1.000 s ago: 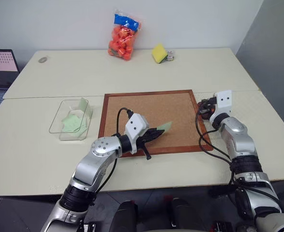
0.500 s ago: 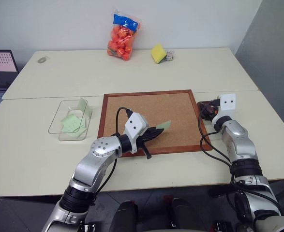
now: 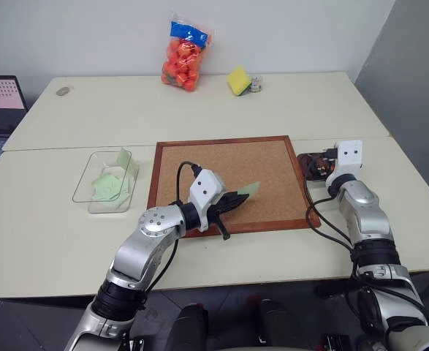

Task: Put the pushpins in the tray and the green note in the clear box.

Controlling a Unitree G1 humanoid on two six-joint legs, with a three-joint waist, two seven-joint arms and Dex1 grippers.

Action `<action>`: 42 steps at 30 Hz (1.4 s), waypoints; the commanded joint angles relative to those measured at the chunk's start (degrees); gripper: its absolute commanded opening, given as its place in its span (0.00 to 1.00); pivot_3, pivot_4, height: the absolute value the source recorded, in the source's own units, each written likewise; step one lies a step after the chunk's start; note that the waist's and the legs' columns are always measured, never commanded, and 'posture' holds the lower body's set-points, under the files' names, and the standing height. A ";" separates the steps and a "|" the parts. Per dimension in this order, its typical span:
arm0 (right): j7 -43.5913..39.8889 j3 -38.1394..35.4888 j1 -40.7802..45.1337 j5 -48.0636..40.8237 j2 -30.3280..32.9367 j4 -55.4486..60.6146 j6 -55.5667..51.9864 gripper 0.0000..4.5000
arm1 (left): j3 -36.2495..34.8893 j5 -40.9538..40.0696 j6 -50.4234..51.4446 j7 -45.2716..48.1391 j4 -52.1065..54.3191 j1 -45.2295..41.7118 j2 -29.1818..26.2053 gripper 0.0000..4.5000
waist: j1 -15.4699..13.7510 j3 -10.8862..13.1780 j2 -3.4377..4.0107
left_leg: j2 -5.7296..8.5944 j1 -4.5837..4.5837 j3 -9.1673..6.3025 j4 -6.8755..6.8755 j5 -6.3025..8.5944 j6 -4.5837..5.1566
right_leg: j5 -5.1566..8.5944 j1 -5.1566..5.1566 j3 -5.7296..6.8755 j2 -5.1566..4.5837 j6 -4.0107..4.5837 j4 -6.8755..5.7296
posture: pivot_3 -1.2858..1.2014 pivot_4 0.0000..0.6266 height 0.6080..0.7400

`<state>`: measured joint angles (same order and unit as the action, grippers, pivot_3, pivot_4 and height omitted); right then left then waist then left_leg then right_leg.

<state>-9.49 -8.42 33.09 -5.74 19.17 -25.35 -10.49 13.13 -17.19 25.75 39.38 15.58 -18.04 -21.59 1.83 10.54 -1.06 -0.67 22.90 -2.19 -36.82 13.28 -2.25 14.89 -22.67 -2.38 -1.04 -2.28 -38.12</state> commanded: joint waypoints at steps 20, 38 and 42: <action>3.77 0.79 3.97 4.70 1.14 -5.72 4.09 1.00 | -0.29 0.13 0.01 -0.93 3.28 0.63 0.19 0.00 | 0.02 0.00 0.00 | 0.01 0.00 0.01 0.00 0.00 0.00 | 0.00 0.00 -0.01 0.00 0.00 0.01 | 0.52 0.24 1.00; -22.43 7.31 -20.18 -14.20 2.92 45.33 -8.87 1.00 | -7.40 5.86 3.42 -16.60 3.87 -1.19 2.40 0.00 | 0.03 0.01 -0.01 | -0.06 0.02 -0.11 0.02 0.00 0.00 | 0.14 0.00 0.06 0.03 -0.24 0.05 | 0.52 0.24 1.00; -23.93 10.35 -20.18 -15.69 2.66 49.39 -10.68 1.00 | -11.73 8.98 5.06 -25.16 4.49 -1.79 4.74 0.00 | -0.02 0.02 -0.04 | -0.02 0.01 -0.12 -0.02 0.00 0.00 | 0.14 0.01 0.06 0.00 -0.29 0.03 | 0.52 0.24 1.00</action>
<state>-32.50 1.18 12.22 -19.22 22.22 20.08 -20.22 4.05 -10.23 30.26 18.92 17.27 -18.87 -17.50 1.81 10.56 -1.10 -0.69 22.92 -2.33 -36.85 13.29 -2.25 15.03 -22.65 -2.31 -1.04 -2.58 -38.08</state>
